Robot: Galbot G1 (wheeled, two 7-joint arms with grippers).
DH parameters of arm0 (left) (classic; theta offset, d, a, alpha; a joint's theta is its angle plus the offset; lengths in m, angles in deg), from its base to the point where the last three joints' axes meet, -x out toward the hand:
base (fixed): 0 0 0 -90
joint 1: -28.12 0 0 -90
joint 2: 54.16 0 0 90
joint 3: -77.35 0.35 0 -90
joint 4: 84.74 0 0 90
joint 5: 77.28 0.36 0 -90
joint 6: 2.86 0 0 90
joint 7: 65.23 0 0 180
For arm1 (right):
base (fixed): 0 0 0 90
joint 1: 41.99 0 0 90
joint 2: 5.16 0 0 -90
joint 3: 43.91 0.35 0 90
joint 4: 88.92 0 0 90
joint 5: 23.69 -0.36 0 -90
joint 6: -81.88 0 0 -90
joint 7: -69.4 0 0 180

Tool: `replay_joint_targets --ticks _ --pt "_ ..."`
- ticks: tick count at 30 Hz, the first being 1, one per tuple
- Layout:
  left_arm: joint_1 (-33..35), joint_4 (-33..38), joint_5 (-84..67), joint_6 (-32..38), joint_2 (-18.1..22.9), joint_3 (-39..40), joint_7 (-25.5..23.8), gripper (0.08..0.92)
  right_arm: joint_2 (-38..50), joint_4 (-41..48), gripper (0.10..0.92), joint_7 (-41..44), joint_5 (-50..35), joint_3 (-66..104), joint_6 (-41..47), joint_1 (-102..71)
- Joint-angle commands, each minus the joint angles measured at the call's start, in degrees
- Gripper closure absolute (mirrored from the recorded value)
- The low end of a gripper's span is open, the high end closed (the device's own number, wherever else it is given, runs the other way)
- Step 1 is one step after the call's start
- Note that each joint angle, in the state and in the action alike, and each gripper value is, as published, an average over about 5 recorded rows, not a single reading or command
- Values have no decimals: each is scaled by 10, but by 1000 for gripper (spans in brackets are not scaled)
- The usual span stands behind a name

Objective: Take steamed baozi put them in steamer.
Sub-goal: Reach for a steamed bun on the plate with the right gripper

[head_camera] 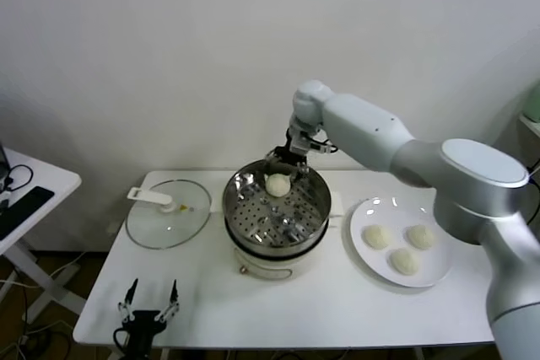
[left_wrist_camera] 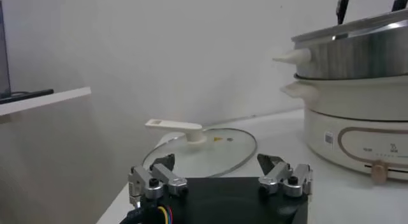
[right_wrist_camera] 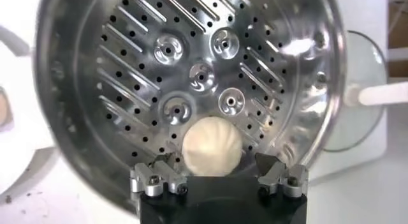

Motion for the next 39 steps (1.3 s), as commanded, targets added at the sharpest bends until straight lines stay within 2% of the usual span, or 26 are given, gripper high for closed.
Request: replay_joint_targets --ticks 1,7,14,23,39 --pt "-1 -1 0 1 3 -3 1 177 127 -55 203 16 -261 -174 160 152" --pt "-3 -2 -2 2 3 -3 1 177 243 -152 203 -31 -290 -291 337 180" --pt "-6 -6 -3 3 4 -3 1 177 336 -276 203 -90 -353 -333 477 146" --pt "-8 -13 -10 3 4 -8 3 177 357 -280 203 -115 -332 -260 533 19" --pt "-7 -27 -9 6 0 -14 2 177 303 -193 203 -118 -258 -174 534 -97"
